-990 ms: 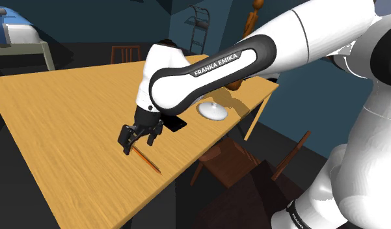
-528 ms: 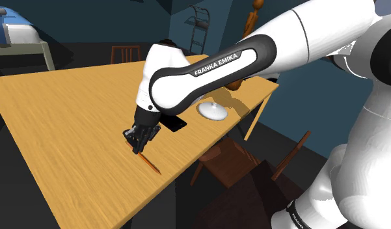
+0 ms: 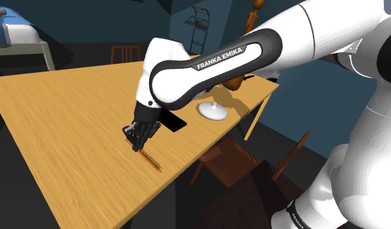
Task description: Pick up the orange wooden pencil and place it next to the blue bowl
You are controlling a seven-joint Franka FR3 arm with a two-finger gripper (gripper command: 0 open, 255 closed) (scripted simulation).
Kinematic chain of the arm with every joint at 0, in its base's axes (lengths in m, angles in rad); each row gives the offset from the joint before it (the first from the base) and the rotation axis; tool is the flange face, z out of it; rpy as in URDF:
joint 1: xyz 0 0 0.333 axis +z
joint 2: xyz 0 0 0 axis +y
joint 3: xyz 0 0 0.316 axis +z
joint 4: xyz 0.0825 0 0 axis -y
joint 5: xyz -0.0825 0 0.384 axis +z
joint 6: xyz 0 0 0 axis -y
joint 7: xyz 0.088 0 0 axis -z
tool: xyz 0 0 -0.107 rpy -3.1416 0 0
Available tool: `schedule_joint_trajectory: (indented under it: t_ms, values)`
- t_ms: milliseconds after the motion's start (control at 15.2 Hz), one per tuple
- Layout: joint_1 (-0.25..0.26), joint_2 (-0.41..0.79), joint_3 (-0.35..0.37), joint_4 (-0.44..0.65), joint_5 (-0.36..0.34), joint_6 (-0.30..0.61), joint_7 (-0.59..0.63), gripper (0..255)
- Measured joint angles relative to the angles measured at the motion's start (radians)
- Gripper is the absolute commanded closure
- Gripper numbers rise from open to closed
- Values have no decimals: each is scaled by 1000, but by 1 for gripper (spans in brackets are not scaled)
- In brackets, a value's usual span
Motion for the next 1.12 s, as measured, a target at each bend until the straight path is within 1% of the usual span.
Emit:
schedule_joint_trajectory:
  t_ms: [726, 1122]
  values:
    - [-10, -73, 0, 64, 10, -135, 10, 255]
    - [-11, -98, 1, 117, 9, -210, 24, 255]
